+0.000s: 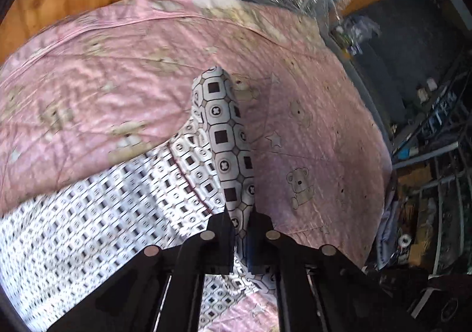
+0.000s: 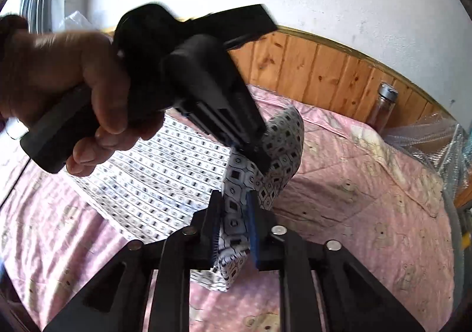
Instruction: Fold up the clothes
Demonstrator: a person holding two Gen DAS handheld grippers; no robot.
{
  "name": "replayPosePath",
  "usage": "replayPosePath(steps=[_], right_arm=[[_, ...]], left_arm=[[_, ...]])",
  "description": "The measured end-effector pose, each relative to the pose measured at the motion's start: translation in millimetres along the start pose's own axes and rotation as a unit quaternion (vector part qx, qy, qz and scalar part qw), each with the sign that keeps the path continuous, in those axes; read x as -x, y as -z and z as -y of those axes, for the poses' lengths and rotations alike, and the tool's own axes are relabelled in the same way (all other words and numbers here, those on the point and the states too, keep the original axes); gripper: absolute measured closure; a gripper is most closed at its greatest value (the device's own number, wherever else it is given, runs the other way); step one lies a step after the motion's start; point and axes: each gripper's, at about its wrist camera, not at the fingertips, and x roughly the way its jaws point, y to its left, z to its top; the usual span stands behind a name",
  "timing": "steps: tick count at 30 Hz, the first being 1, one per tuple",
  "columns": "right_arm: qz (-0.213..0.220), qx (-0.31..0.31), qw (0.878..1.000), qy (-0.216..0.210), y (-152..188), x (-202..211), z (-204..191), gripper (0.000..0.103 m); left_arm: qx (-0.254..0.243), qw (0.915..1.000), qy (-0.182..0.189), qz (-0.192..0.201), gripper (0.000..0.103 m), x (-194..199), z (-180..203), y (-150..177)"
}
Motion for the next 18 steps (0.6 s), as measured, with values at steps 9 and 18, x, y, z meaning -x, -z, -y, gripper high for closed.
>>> replayPosePath(steps=[9,18], right_arm=[[-0.16,-0.171,0.967,-0.098,14.5,-63.9,36.8,0.073],[-0.167,-0.173,0.967,-0.08,-8.1,-52.7,80.0,0.055]], left_arm=[[0.185,0.9806,0.034,0.055,0.098,10.2,-144.0,91.1],[0.212,0.9708,0.025,0.109,0.065,42.0,-159.5,122.5]])
